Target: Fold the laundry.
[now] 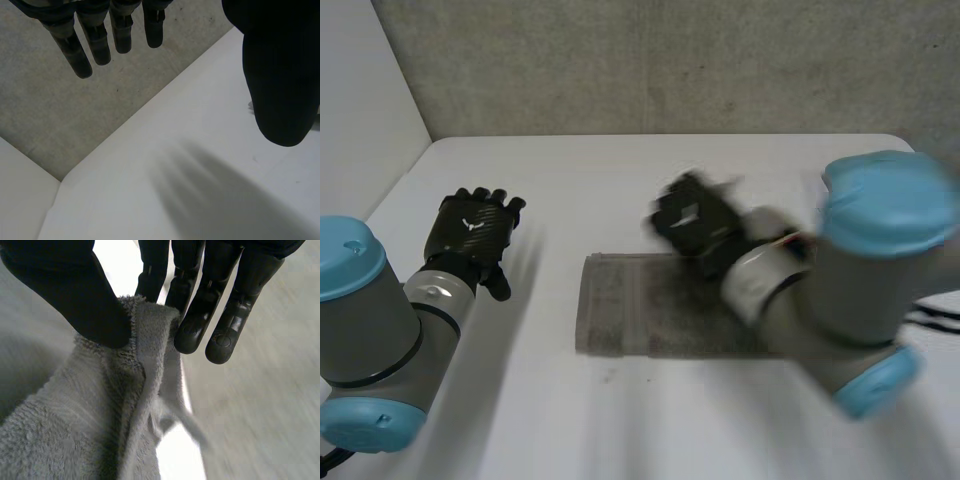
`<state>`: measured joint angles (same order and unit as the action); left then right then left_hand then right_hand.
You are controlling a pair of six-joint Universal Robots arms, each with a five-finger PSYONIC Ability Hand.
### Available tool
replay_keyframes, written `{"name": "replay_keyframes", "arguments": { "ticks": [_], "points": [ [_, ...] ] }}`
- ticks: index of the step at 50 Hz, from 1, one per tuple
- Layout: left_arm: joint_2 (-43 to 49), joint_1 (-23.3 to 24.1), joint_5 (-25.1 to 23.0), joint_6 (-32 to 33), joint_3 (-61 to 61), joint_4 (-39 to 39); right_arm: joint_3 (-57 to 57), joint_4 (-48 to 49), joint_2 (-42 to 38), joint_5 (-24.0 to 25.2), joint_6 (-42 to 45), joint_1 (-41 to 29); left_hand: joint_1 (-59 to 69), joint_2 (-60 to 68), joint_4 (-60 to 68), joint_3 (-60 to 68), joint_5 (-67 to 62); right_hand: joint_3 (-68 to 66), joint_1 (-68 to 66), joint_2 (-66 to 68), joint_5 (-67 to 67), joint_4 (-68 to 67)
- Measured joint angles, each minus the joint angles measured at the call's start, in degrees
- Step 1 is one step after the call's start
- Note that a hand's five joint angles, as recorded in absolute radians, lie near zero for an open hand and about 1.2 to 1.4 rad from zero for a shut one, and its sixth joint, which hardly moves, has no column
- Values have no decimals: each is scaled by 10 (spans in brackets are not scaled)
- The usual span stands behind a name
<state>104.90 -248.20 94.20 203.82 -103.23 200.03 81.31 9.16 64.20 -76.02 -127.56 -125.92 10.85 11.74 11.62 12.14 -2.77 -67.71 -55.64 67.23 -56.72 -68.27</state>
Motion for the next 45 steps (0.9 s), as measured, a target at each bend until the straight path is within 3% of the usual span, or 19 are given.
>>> {"name": "replay_keyframes", "arguments": {
  "ticks": [3,7,9,12,13,15,18,24,27,31,34,35,37,39,43,45],
  "points": [
    [0,0,0,0,-1,0,-32,4,-63,3,5,-74,0,0,0,0,0,0,0,0,0,0],
    [0,1,-1,0,-1,0,-49,2,-118,3,10,-118,0,0,0,0,0,38,25,-33,30,42],
    [0,3,-1,1,0,0,-51,2,-131,0,9,-125,0,0,0,0,0,248,231,-259,232,251],
    [0,4,-1,1,2,0,-50,1,-135,-5,5,-127,0,0,0,0,0,362,338,-374,345,365],
    [0,5,-1,1,4,0,-47,1,-132,-11,-5,-124,0,0,0,0,0,532,437,-532,512,534],
    [0,7,-1,2,8,0,-43,0,-121,-16,-21,-116,0,0,0,0,0,554,442,-548,529,550],
    [0,9,-1,2,13,1,-34,-2,-100,-24,-51,-99,0,0,0,0,0,555,442,-549,529,550],
    [3,35,0,3,33,0,56,-27,15,-40,-222,45,0,0,0,0,0,555,442,-549,529,550],
    [6,47,0,3,36,1,110,-42,40,-27,-256,102,0,0,0,0,0,555,442,-549,529,550],
    [9,56,0,3,34,1,178,-49,52,1,-261,168,0,0,0,0,0,522,419,-516,503,525],
    [12,58,1,3,31,1,216,-46,50,18,-241,211,0,0,0,0,0,283,209,-276,283,290],
    [12,58,1,3,31,1,226,-42,47,23,-230,224,0,0,0,0,0,283,209,-276,283,290],
    [14,59,1,3,30,0,238,-33,39,30,-204,246,0,0,0,0,0,106,95,-92,108,112],
    [13,60,1,3,30,0,234,-25,30,31,-186,254,0,0,0,0,0,43,64,-38,51,47],
    [12,70,0,3,32,-1,220,-18,22,27,-177,256,0,0,0,0,0,53,60,-48,53,55],
    [11,87,-1,2,38,-1,208,-17,20,24,-181,251,0,0,0,0,0,127,101,-131,116,132]
  ]
}}
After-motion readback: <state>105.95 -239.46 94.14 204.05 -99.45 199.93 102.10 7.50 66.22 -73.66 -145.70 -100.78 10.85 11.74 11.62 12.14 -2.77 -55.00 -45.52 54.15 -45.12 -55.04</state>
